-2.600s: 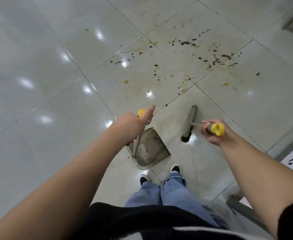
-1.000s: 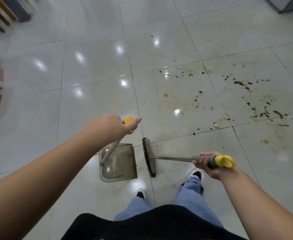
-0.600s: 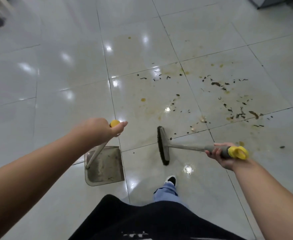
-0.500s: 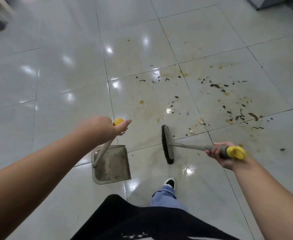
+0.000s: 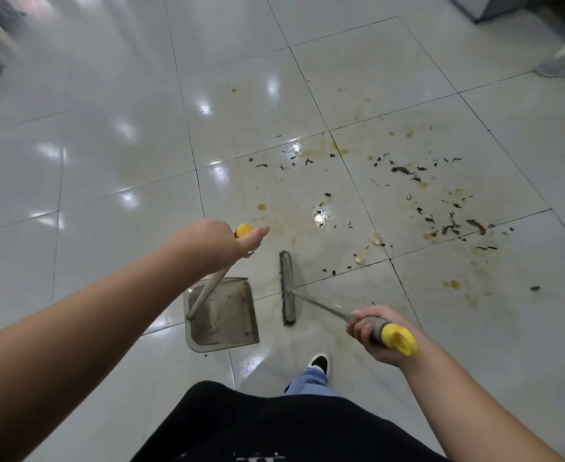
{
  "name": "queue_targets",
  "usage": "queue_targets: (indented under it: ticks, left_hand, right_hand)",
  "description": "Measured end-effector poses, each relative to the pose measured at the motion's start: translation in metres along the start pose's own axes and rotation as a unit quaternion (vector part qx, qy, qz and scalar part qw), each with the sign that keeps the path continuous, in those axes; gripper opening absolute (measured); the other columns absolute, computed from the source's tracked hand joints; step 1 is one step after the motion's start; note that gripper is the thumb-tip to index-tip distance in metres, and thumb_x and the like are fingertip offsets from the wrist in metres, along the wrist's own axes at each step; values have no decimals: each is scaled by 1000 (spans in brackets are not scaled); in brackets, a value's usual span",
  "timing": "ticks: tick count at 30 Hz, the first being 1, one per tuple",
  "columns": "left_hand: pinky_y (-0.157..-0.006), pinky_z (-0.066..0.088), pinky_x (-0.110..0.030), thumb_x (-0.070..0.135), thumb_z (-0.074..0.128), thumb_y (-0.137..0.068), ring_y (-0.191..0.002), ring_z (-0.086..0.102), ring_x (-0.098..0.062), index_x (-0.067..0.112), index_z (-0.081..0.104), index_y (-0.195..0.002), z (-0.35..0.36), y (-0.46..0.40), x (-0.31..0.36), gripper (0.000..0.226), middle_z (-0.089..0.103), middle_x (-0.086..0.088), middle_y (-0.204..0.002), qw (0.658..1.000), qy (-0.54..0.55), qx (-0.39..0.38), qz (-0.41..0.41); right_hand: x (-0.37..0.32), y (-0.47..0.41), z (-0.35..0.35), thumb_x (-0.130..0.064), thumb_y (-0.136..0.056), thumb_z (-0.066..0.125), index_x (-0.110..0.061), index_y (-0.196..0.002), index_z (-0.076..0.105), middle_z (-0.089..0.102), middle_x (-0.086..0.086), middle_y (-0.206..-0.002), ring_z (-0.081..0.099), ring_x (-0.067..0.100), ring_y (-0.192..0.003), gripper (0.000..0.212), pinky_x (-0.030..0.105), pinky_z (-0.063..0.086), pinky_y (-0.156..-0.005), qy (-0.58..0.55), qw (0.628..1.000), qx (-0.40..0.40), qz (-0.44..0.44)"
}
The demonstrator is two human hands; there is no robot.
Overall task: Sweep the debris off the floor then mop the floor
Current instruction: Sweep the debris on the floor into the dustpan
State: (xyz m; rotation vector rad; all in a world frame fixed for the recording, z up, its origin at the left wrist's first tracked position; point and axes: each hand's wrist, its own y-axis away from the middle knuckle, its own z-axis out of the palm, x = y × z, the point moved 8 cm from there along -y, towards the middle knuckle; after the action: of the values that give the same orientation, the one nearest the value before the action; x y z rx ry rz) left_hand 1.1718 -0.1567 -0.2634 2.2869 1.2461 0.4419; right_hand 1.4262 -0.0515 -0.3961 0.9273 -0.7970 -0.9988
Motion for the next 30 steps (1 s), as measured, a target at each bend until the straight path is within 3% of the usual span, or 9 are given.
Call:
queue_targets:
  ticks: [4, 7, 10, 13, 17, 19, 23, 26, 30]
  left_hand:
    - [-49, 33, -25, 75, 21, -80, -49, 47, -18, 12, 44, -51, -7, 2, 8, 73, 42, -2, -47, 1000, 8, 20, 4]
    - [-48, 31, -25, 75, 22, -80, -49, 46, -16, 13, 45, -51, -6, -3, 23, 72, 43, -2, -50, 999, 32, 17, 22]
    - [-46, 29, -25, 75, 24, -80, -46, 44, -16, 19, 44, -46, -8, -9, 44, 68, 40, 0, -45, 998, 40, 28, 44]
    - [-46, 31, -25, 71, 29, -84, -43, 41, -17, 23, 40, -35, -8, -13, 65, 69, 36, 1, -44, 996, 45, 35, 67]
    - [-47, 29, -24, 77, 26, -77, -41, 41, -17, 33, 51, -25, -12, -17, 77, 72, 33, 1, -41, 996, 54, 49, 57]
    - [-47, 31, -24, 77, 28, -77, -41, 42, -18, 12, 42, -23, -11, -20, 82, 85, 34, 0, -40, 996, 52, 44, 53]
    - [-47, 38, -22, 78, 25, -78, -41, 49, -18, 16, 48, -41, -3, -24, 95, 76, 47, -3, -43, 997, 50, -20, 47]
    - [-40, 33, -16, 83, 30, -73, -29, 38, -15, 10, 51, -56, 4, -24, 84, 78, 43, 2, -35, 986, 123, -112, 31]
    - [-42, 29, -18, 80, 34, -75, -34, 31, -16, 9, 48, -59, -11, -18, 66, 74, 38, 0, -40, 981, 135, -138, 29]
  right_hand:
    - [-5, -18, -9, -3, -92, 41, 1, -79, 47, 46, 14, -60, 47, 11, -27, 15, 14, 41, -28, -59, 998, 1, -23]
    - [-25, -13, -13, 9, -80, 58, 11, -70, 52, 47, 15, -52, 48, 12, -27, 11, 14, 40, -27, -73, 997, -23, -12]
    - [-56, -3, -37, -12, -95, 42, 19, -63, 55, 48, 14, -50, 49, 10, -27, 47, 13, 41, -29, -63, 998, 6, -17]
    - [-79, 9, -48, -16, -96, 39, 22, -60, 55, 49, 13, -56, 49, 9, -28, 55, 12, 42, -31, -76, 996, 0, -43]
    - [-93, 20, -56, -17, -98, 38, 8, -81, 48, 45, 10, -63, 48, 9, -28, 32, 11, 42, -31, -62, 995, 21, -76]
    - [-89, 23, -53, -14, -96, 37, 0, -81, 44, 45, 9, -53, 46, 8, -28, 22, 11, 41, -31, -39, 996, 27, -77]
    - [-71, 30, -52, -6, -95, 35, -7, -74, 41, 37, 3, -60, 43, 7, -26, 23, 10, 38, -27, 6, 994, 40, -97]
    - [-43, 53, -64, -8, -96, 37, -1, -74, 48, 47, 6, -48, 48, 8, -28, 26, 13, 41, -28, -11, 994, 50, -101]
    - [2, 82, -89, 9, -87, 39, 3, -100, 60, 70, 23, -91, 73, 21, -73, 26, 22, 59, -68, -78, 975, 59, -201]
